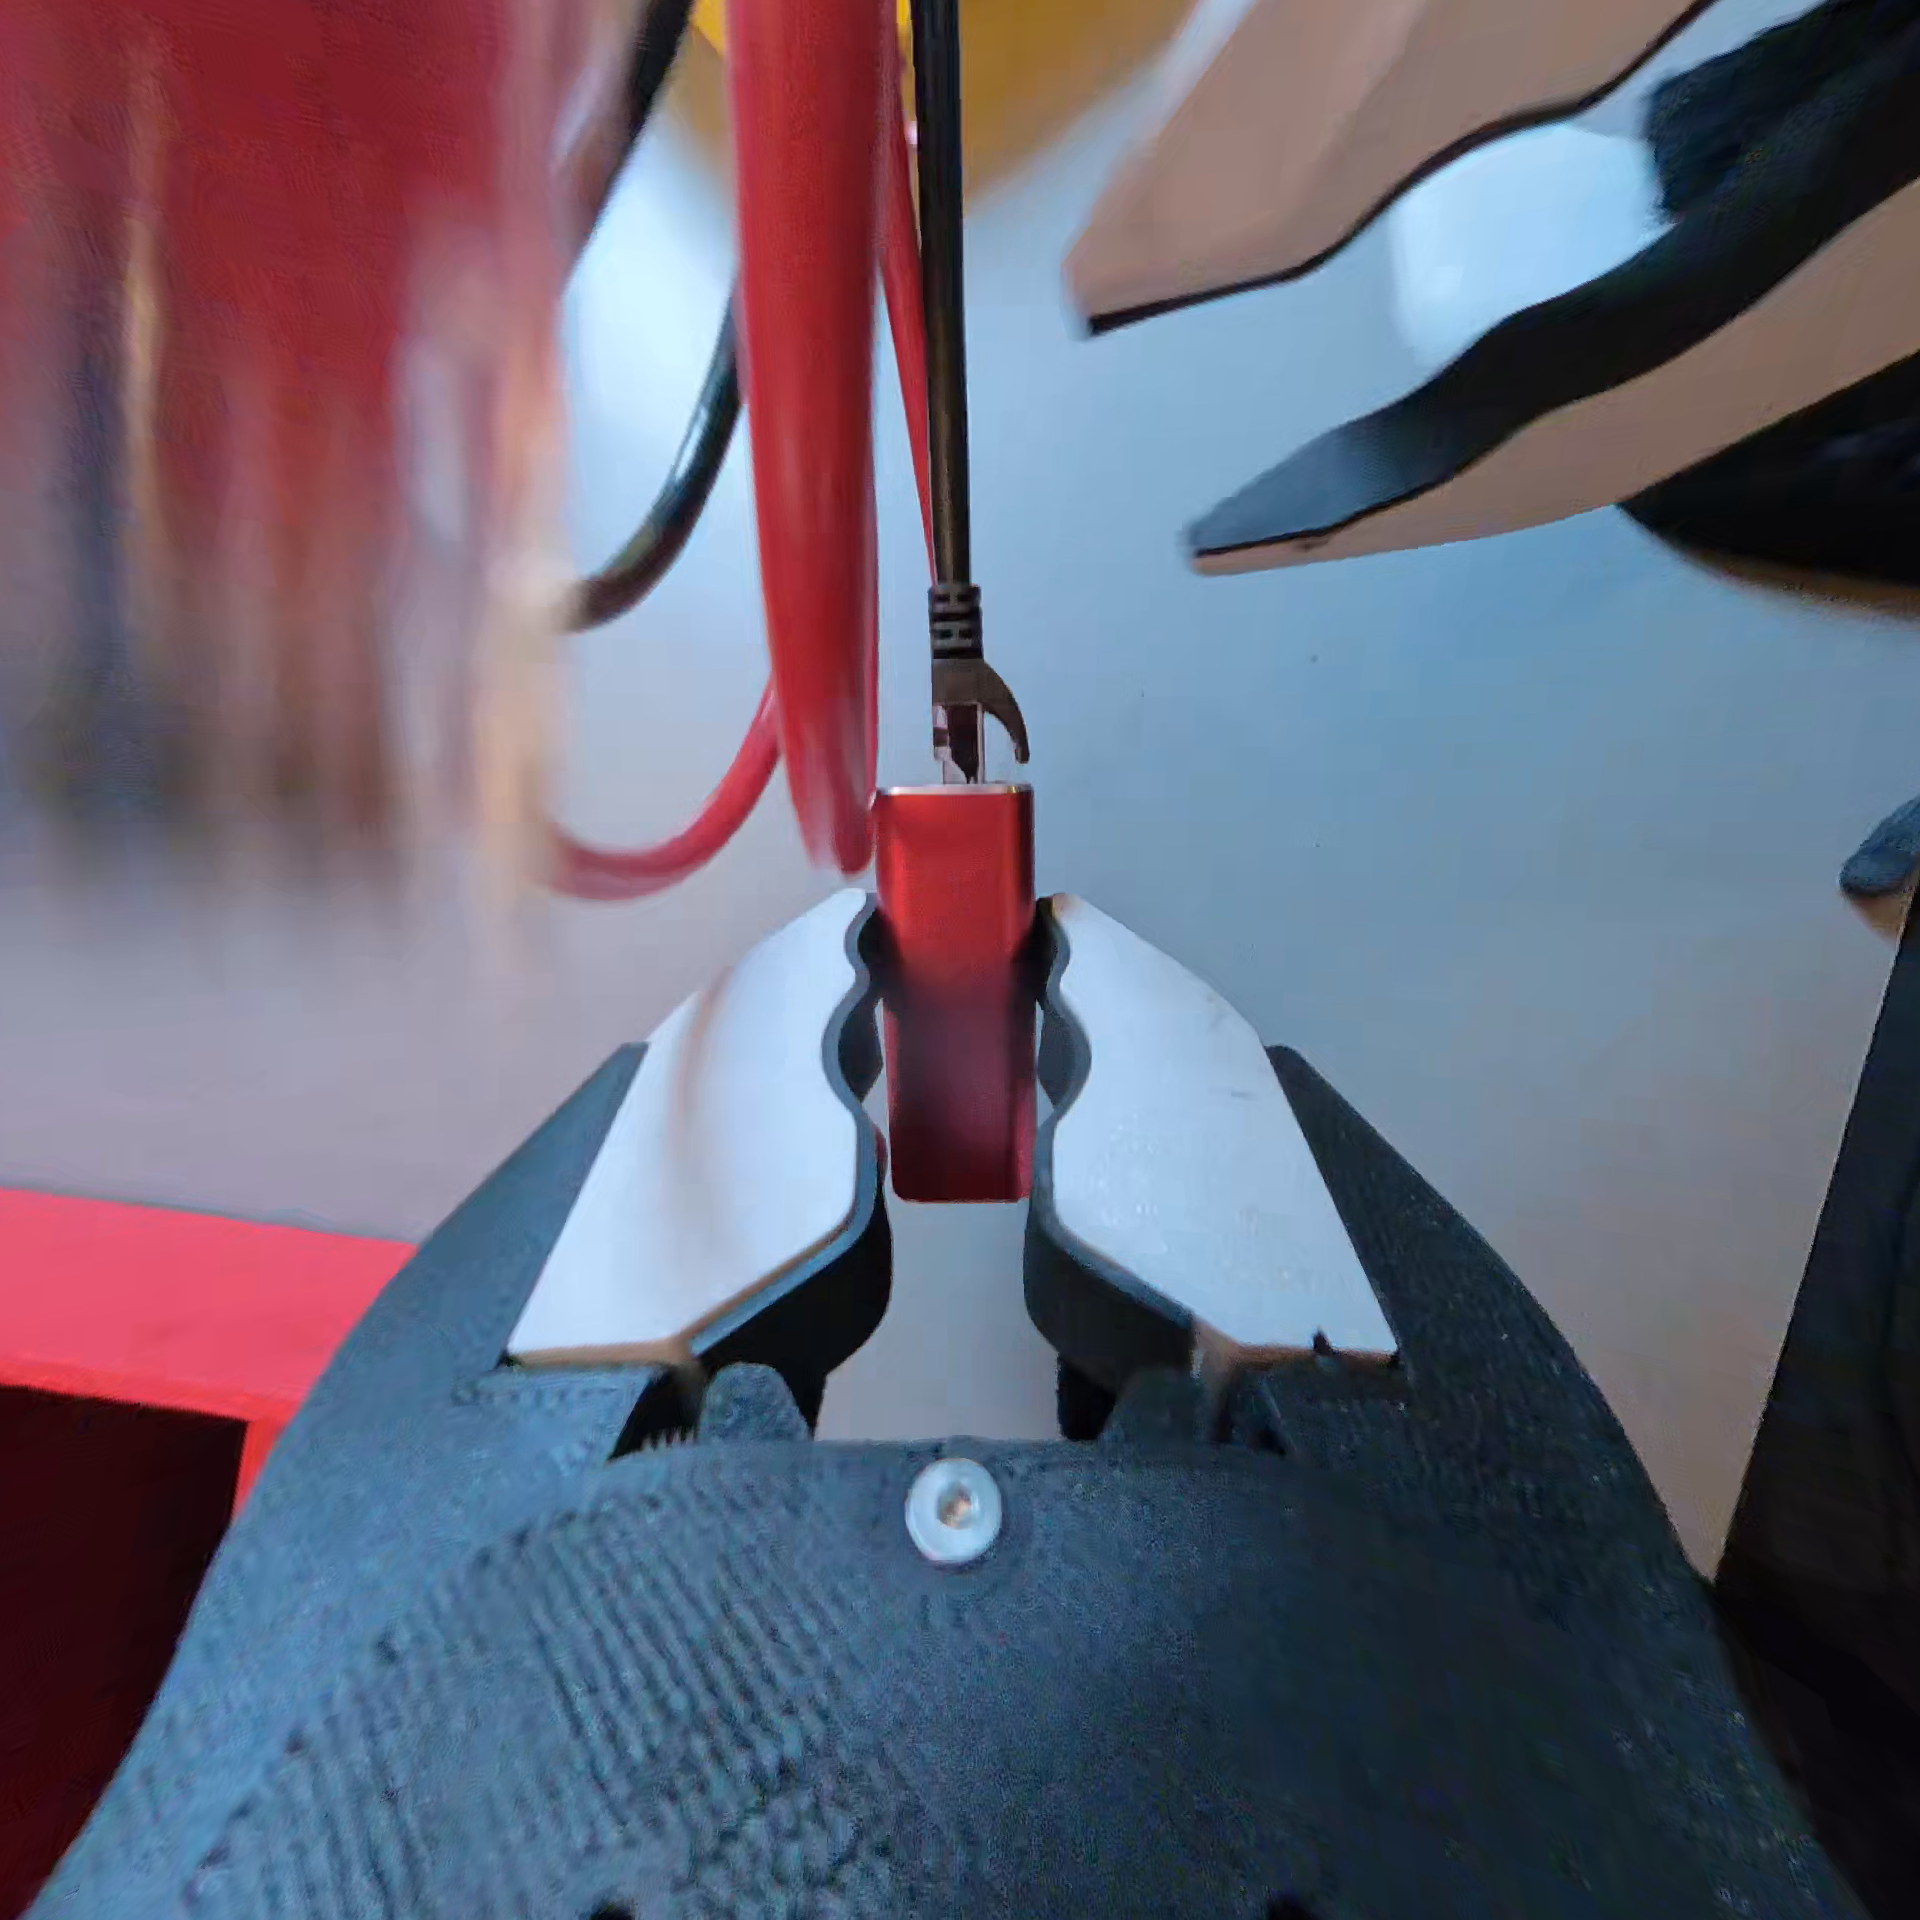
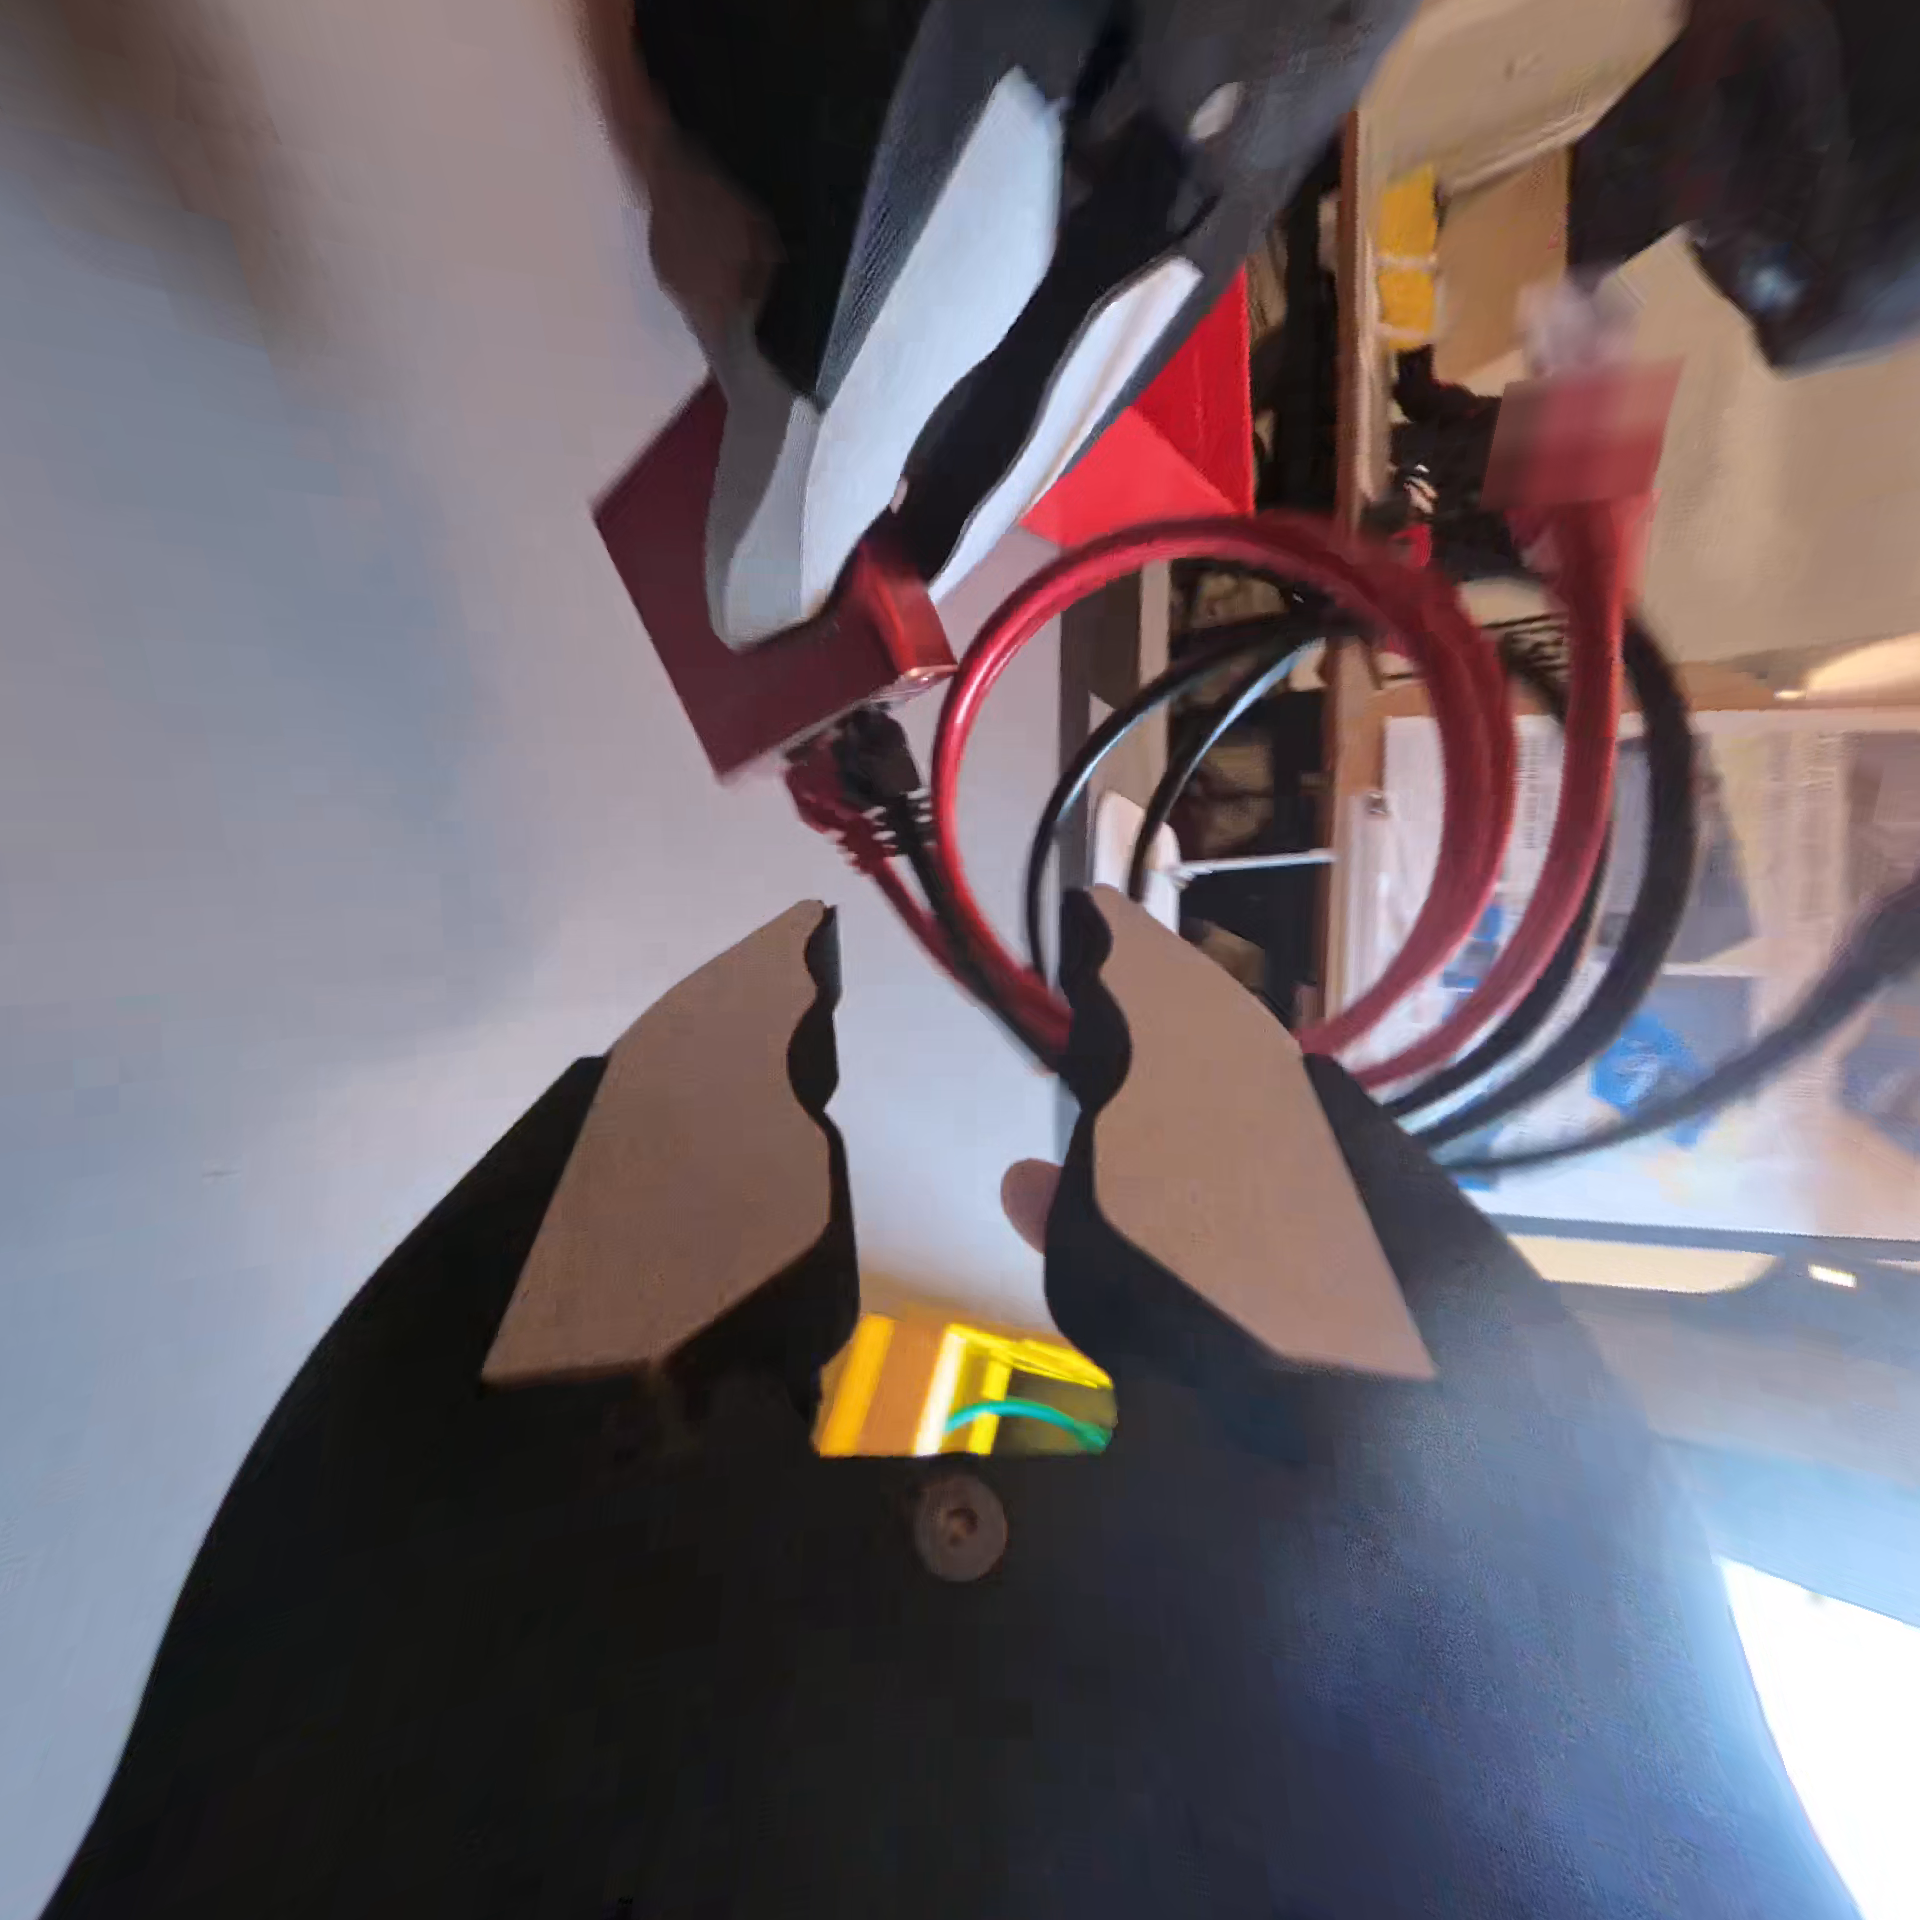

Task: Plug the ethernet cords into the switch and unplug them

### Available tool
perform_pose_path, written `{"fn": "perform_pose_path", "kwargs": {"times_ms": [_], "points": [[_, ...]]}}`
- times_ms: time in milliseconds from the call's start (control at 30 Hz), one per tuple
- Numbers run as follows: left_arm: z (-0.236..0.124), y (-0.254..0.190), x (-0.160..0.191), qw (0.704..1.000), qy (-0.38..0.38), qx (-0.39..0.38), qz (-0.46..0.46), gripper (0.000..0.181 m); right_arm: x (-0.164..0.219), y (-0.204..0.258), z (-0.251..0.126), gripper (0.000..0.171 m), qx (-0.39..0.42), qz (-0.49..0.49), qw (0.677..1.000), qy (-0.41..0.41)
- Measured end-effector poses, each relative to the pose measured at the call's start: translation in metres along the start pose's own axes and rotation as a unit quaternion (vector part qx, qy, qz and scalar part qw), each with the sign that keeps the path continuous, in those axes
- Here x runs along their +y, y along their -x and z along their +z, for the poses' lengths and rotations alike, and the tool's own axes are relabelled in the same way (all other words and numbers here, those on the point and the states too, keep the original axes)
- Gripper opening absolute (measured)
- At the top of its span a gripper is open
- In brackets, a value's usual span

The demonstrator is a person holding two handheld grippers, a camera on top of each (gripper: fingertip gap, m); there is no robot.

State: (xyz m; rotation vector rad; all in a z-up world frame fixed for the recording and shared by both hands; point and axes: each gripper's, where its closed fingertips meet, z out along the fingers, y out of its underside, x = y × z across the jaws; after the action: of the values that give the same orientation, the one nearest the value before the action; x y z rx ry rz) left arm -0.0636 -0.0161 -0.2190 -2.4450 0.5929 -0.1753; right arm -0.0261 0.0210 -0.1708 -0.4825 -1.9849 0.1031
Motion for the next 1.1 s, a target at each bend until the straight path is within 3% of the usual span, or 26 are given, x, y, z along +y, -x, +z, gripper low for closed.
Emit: {"fn": "perform_pose_path", "kwargs": {"times_ms": [133,267,400,467,500,567,700,833,967,1033,1100], "points": [[-0.003,-0.011,-0.002,0.999,0.039,0.033,0.012,0.026,0.023,0.026,0.038,0.049,-0.021,-0.042,0.996,0.076],[-0.008,-0.007,-0.004,0.997,0.070,0.018,0.029,0.027,0.016,0.048,0.054,0.041,-0.024,-0.028,0.998,0.054],[-0.015,-0.007,-0.015,0.997,0.061,0.019,0.037,0.027,0.004,0.057,0.051,0.058,-0.103,0.122,0.987,0.007],[-0.020,-0.009,-0.022,0.997,0.059,0.018,0.052,0.027,-0.001,0.049,0.048,0.044,-0.106,0.165,0.980,-0.020],[-0.023,-0.011,-0.026,0.996,0.058,0.018,0.061,0.027,0.002,0.040,0.048,0.024,-0.080,0.165,0.983,-0.020],[-0.029,-0.011,-0.034,0.995,0.047,0.004,0.086,0.027,0.001,0.030,0.047,0.016,-0.056,0.166,0.984,-0.042],[-0.051,-0.020,-0.067,0.992,-0.079,0.015,0.101,0.030,-0.012,0.021,0.032,0.010,-0.092,0.266,0.952,-0.121],[-0.081,-0.021,-0.081,0.965,-0.250,0.043,0.060,0.054,-0.016,0.007,0.014,0.010,-0.118,0.353,0.908,-0.191],[-0.077,-0.027,-0.089,0.927,-0.369,0.070,0.019,0.052,-0.029,0.000,0.004,0.010,-0.153,0.404,0.872,-0.229],[-0.071,-0.028,-0.096,0.920,-0.388,0.048,0.030,0.031,-0.038,0.004,0.003,0.010,-0.161,0.405,0.871,-0.228],[-0.074,-0.033,-0.102,0.912,-0.403,0.065,0.033,0.030,-0.039,0.003,0.002,0.011,-0.149,0.405,0.872,-0.232]]}}
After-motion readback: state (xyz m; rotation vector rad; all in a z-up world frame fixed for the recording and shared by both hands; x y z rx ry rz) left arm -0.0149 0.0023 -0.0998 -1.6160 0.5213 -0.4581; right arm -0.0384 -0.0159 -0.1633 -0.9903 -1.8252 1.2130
